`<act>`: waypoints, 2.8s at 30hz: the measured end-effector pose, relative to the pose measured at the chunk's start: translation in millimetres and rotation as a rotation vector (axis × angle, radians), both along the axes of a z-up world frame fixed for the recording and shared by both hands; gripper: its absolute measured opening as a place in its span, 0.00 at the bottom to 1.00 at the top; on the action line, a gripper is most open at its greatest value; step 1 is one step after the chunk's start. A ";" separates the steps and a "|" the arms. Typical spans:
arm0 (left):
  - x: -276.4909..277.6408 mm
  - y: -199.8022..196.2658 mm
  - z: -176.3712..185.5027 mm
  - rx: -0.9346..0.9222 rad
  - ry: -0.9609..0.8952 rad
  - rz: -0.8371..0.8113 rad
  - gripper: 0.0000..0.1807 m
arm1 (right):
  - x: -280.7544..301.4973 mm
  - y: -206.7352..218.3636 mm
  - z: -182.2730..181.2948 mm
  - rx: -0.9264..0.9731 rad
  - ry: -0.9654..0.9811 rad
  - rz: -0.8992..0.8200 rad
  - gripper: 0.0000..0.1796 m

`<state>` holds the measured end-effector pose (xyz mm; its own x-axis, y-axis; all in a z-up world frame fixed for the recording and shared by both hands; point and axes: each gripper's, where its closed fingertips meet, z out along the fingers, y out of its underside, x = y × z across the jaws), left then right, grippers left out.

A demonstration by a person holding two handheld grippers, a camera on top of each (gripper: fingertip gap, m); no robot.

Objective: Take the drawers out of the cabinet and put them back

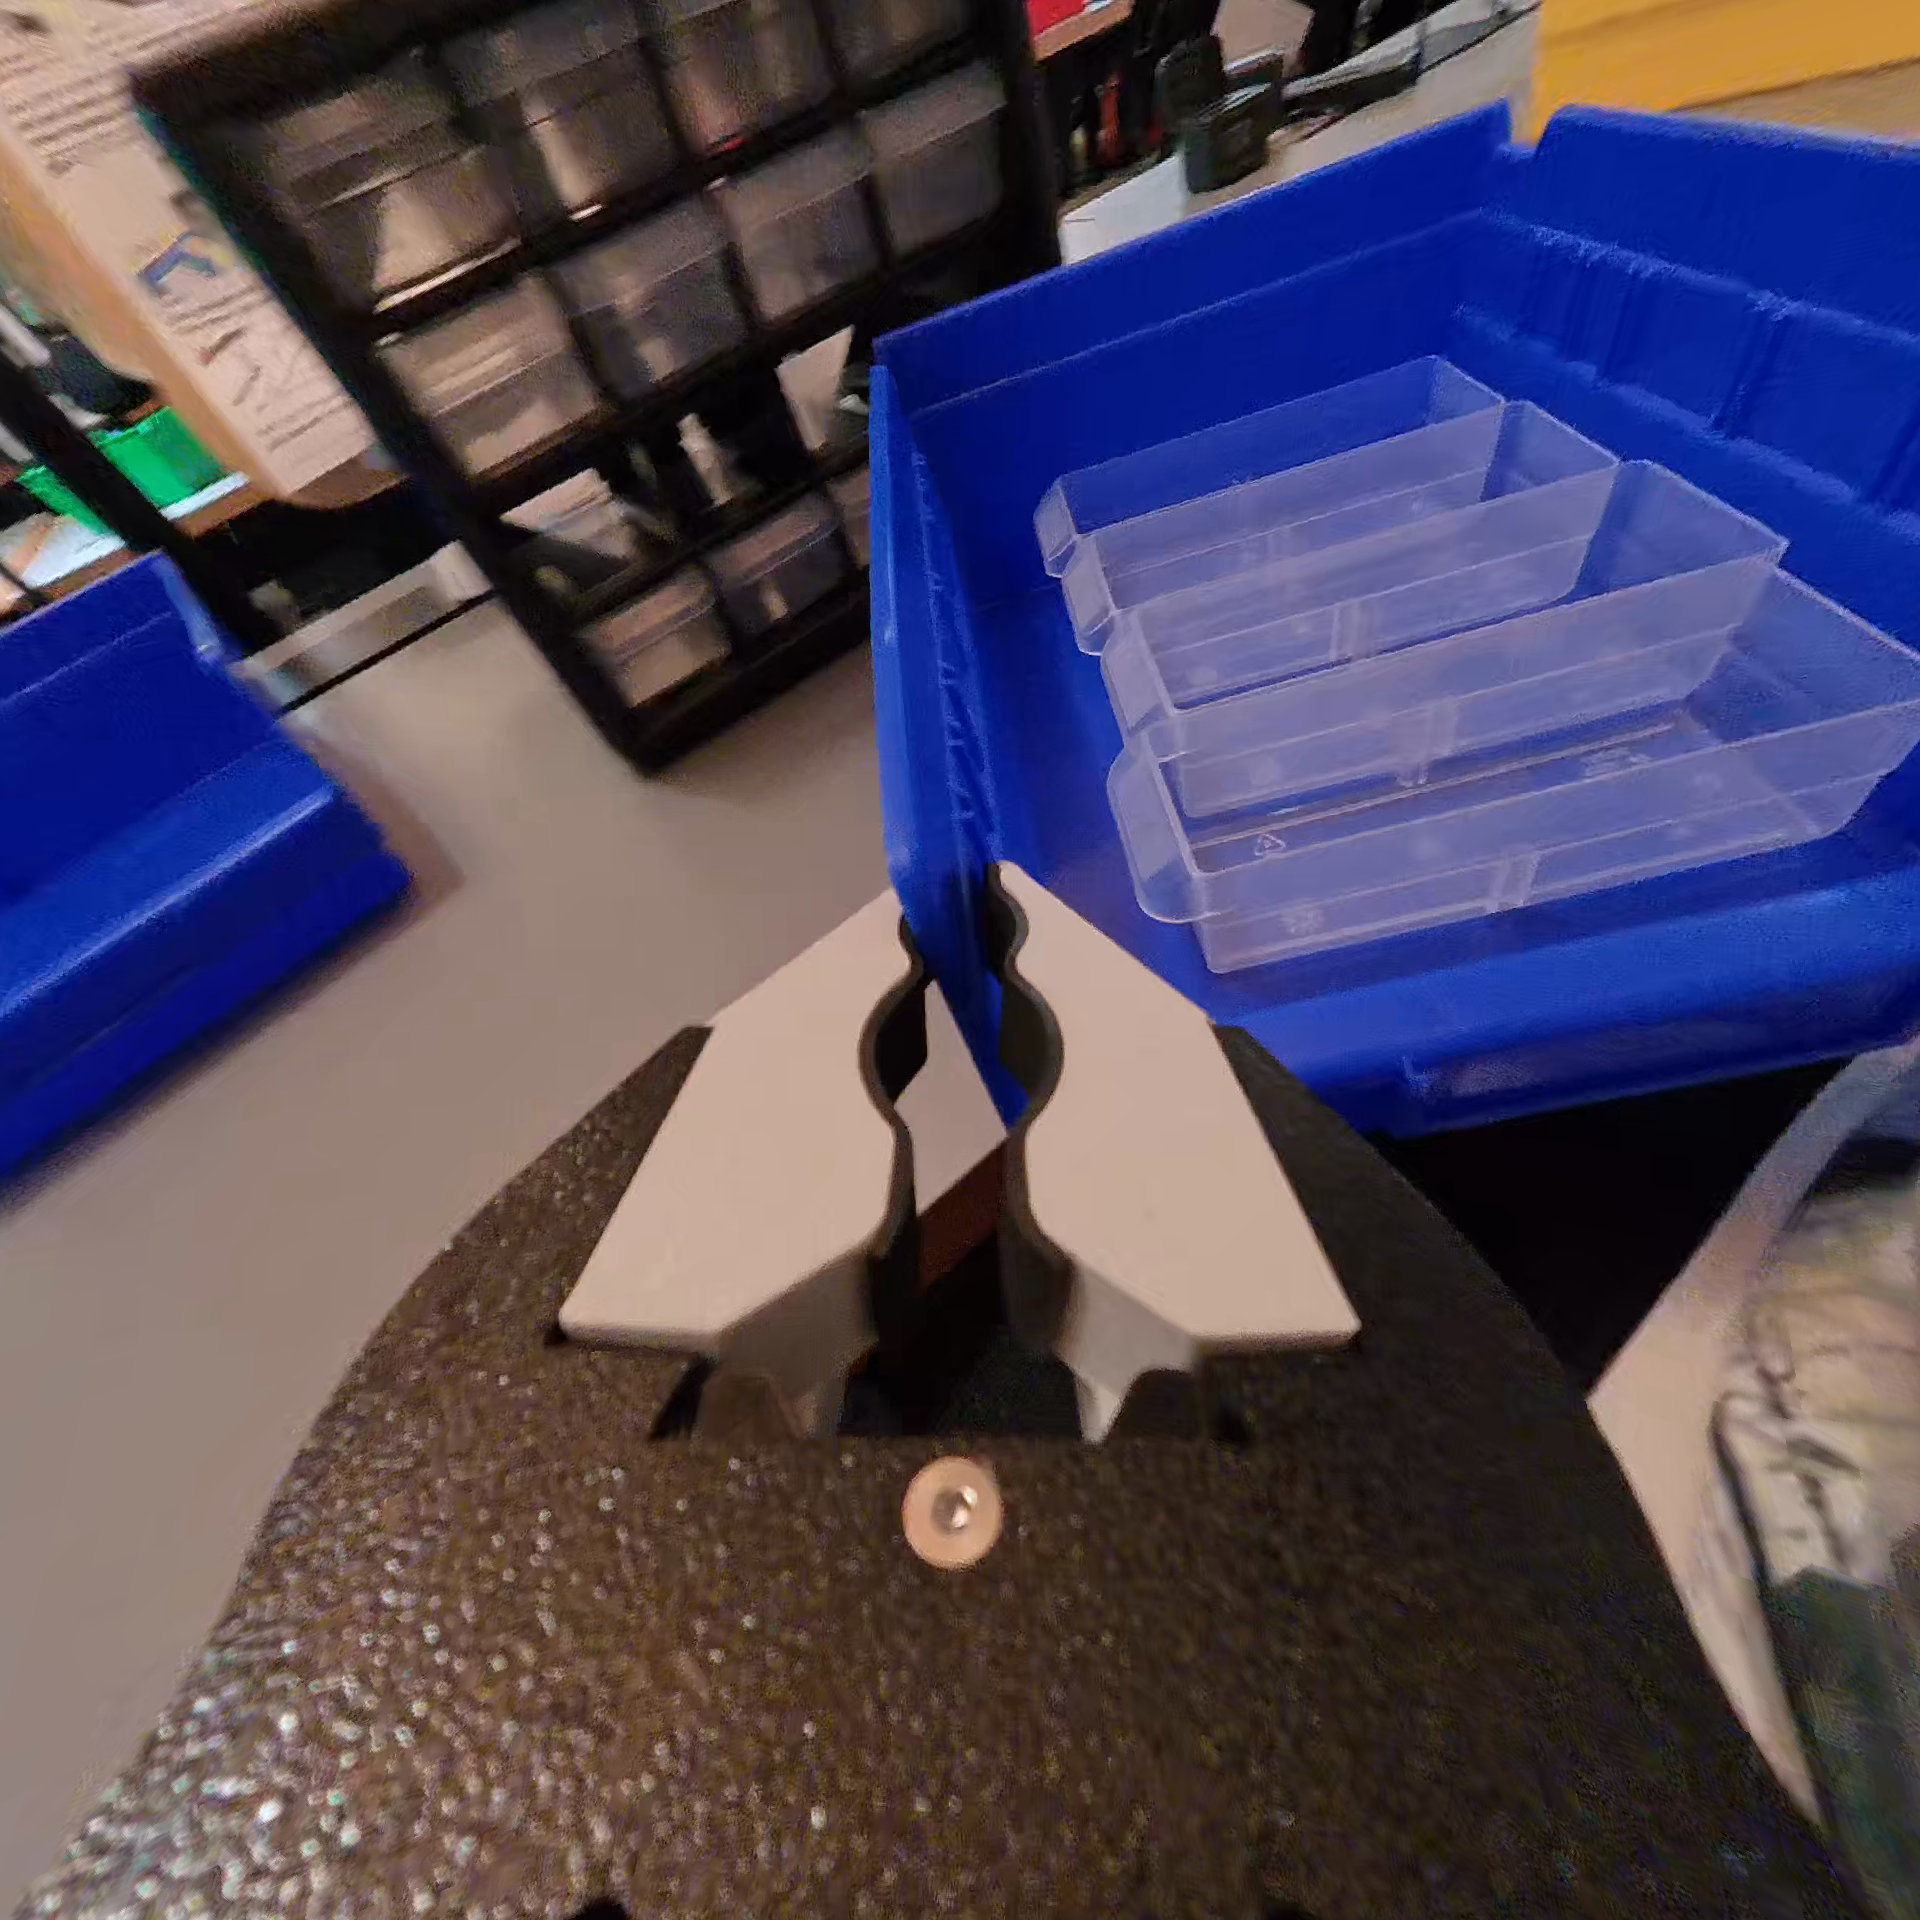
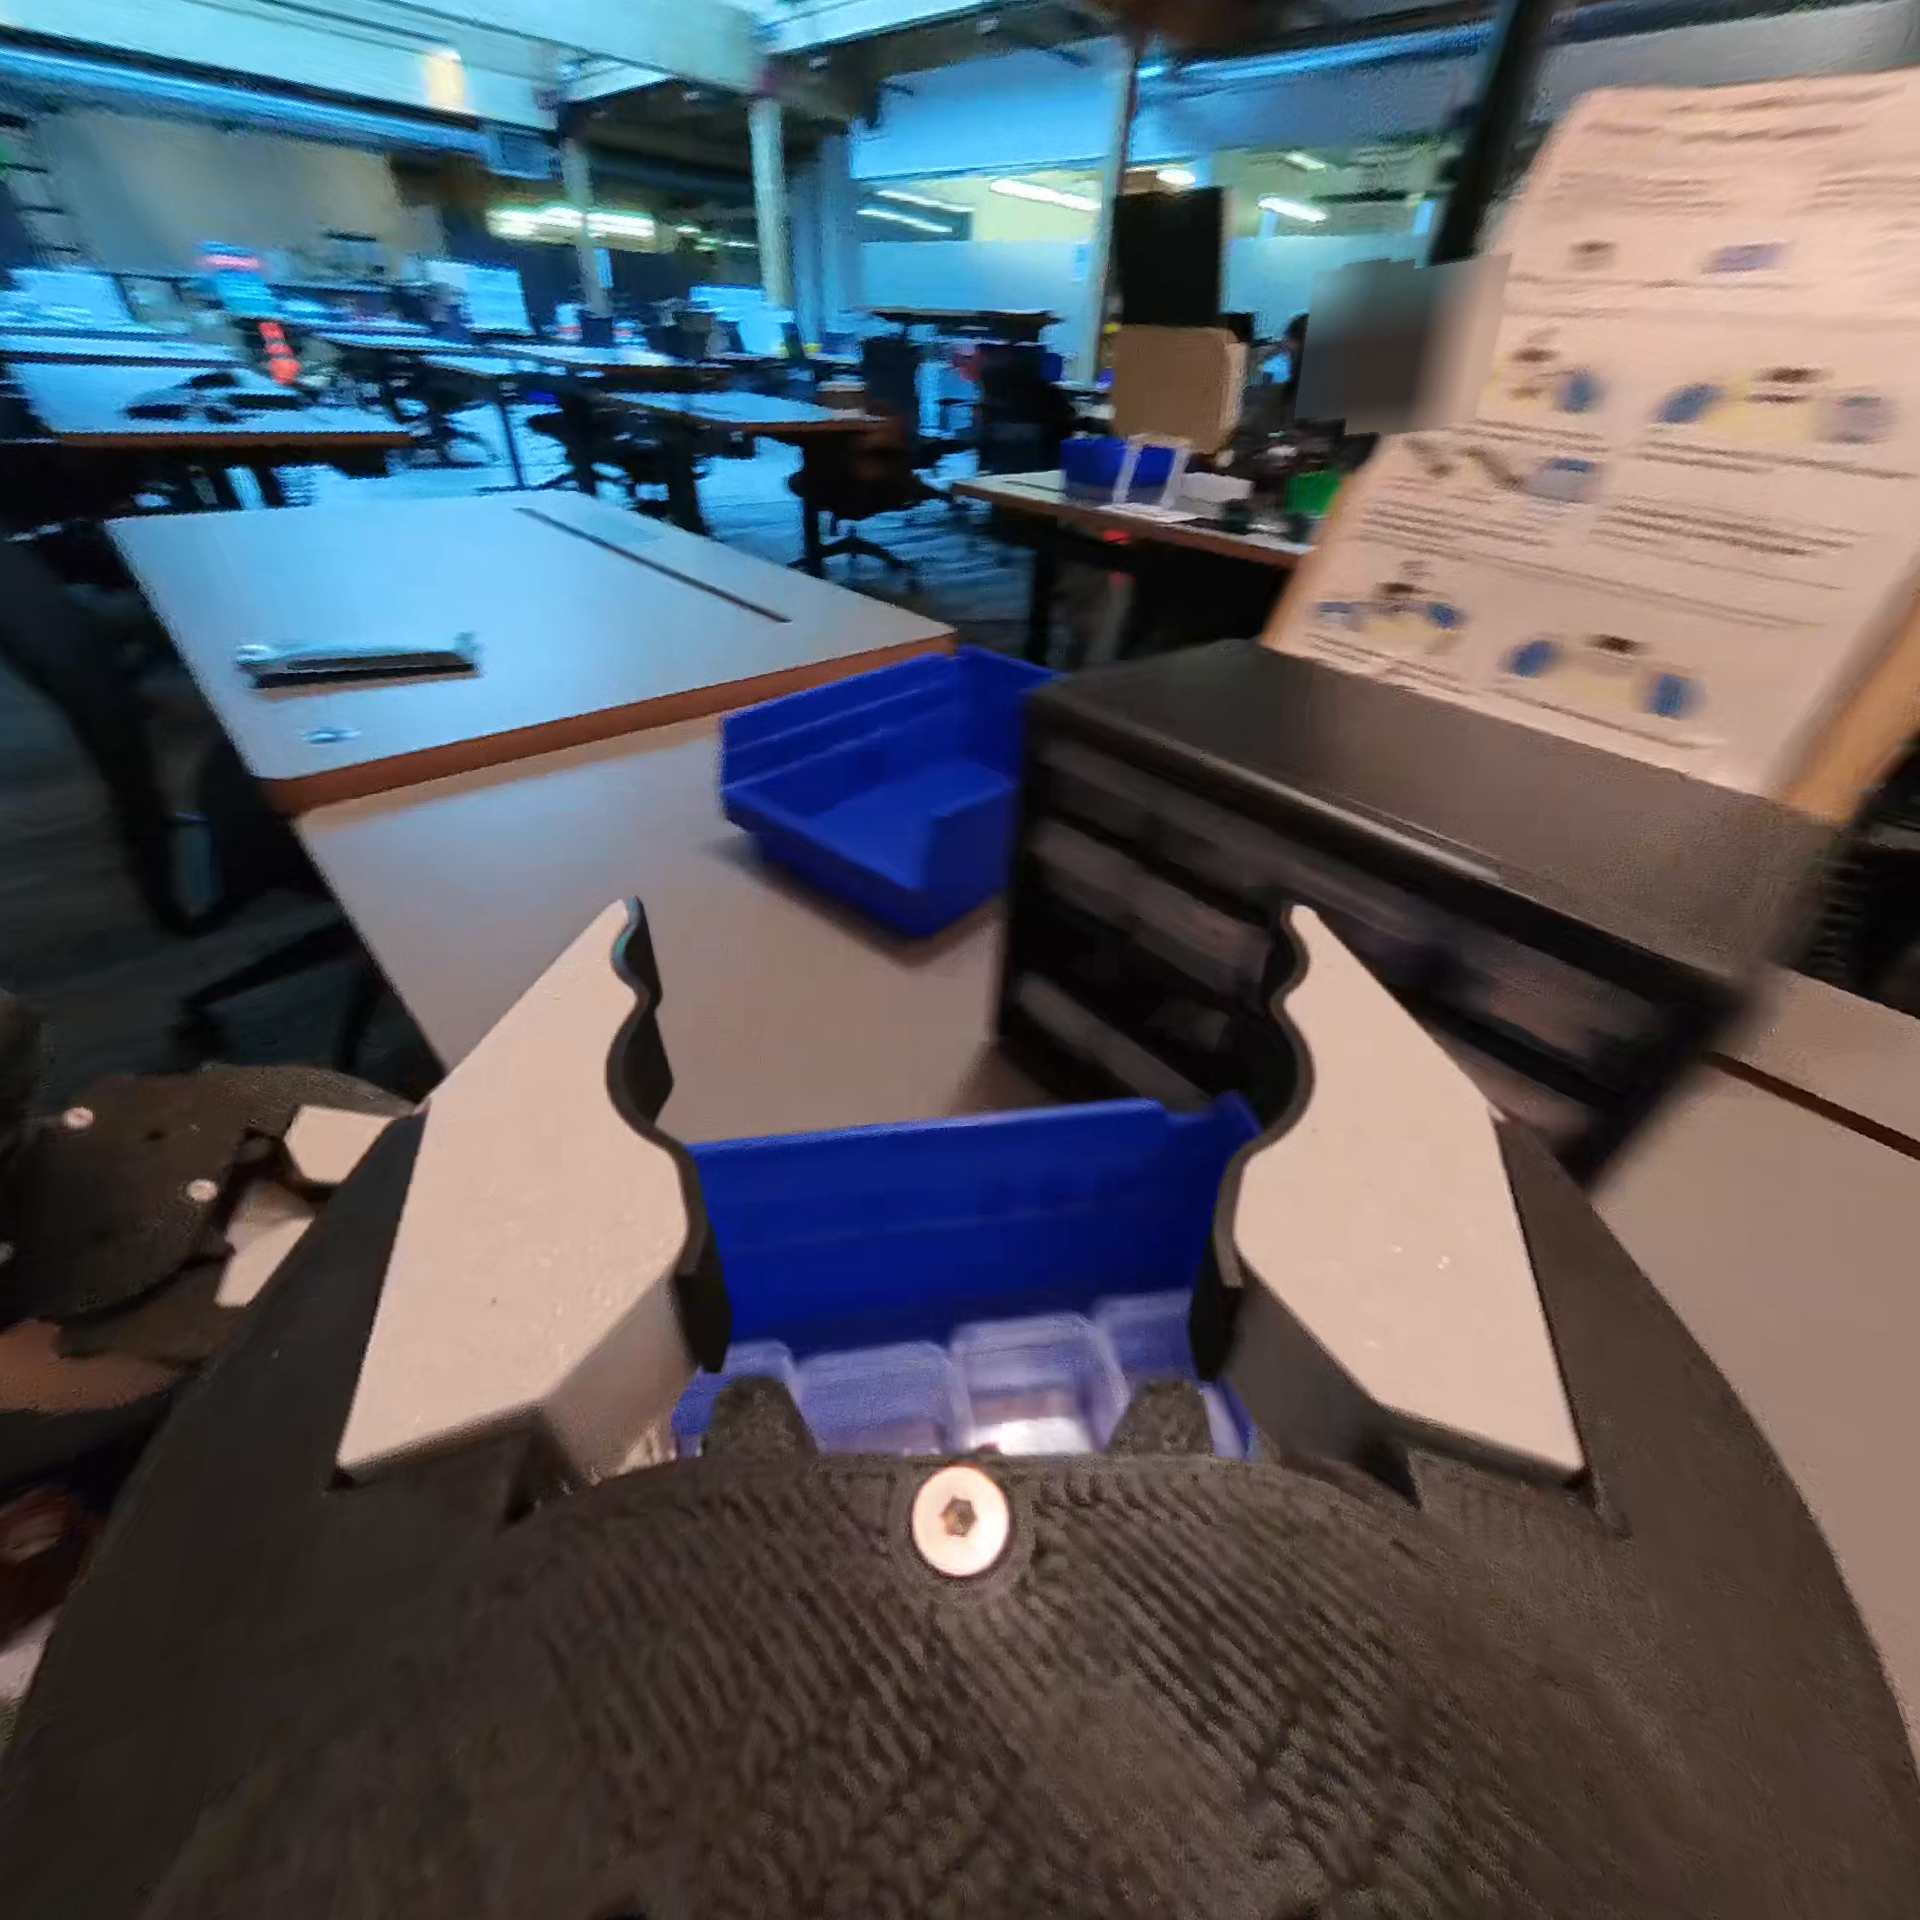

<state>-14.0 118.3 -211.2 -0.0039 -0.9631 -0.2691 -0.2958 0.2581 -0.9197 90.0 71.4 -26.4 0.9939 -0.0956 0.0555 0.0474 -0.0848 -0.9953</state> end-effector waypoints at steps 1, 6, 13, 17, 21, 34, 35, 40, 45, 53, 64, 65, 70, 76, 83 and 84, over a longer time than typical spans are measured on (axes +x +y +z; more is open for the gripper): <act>-10.3 8.9 0.1 0.010 0.001 0.026 0.03 | -21.0 23.7 1.8 0.008 0.002 0.040 0.64; -42.0 40.5 0.3 -0.034 -0.035 0.128 0.02 | -61.4 166.5 -6.7 -0.073 0.030 0.063 0.71; -49.7 66.1 1.2 -0.087 -0.101 0.230 0.02 | 8.1 315.1 -108.0 -0.382 0.190 -0.242 0.65; -59.1 69.4 2.3 0.028 -0.124 0.250 0.03 | 61.6 334.8 -142.4 -0.522 0.200 -0.451 0.62; -65.3 67.8 2.9 0.001 -0.152 0.265 0.02 | 89.2 357.1 -160.7 -0.553 0.244 -0.503 0.66; -66.1 66.9 4.4 -0.015 -0.176 0.282 0.02 | 80.4 400.6 -221.1 -0.581 0.450 -0.319 0.21; -65.9 67.0 4.5 -0.017 -0.176 0.281 0.02 | 80.3 401.5 -220.3 -0.552 0.498 -0.325 0.21; -66.4 67.9 5.1 -0.009 -0.182 0.281 0.02 | 72.9 405.3 -213.3 -0.521 0.588 -0.321 0.22; -71.0 70.3 5.0 0.032 -0.165 0.268 0.03 | 36.4 414.2 -176.7 -0.515 0.560 -0.185 0.23; -128.4 130.2 4.8 0.098 -0.085 0.326 0.04 | -19.6 390.2 -7.7 -0.209 0.265 -0.020 0.22; -228.4 276.1 4.5 -0.130 -0.095 0.716 0.04 | 55.4 216.6 189.2 0.102 0.281 0.048 0.22; -233.8 285.1 4.6 -0.126 -0.097 0.754 0.04 | 76.7 193.1 197.6 0.117 0.284 0.037 0.22; -240.5 315.1 4.5 -0.080 -0.106 0.875 0.02 | 201.7 64.9 198.5 0.143 0.248 -0.150 0.23; -218.3 346.1 3.6 -0.075 -0.133 0.915 0.02 | 338.2 -77.1 108.1 0.094 0.311 -0.412 0.23; -159.8 395.6 0.4 -0.137 -0.087 0.900 0.02 | 427.0 -155.1 -41.4 -0.068 0.459 -0.589 0.23; -150.3 402.4 2.5 -0.113 -0.063 0.891 0.02 | 434.5 -157.7 -59.3 -0.102 0.463 -0.600 0.23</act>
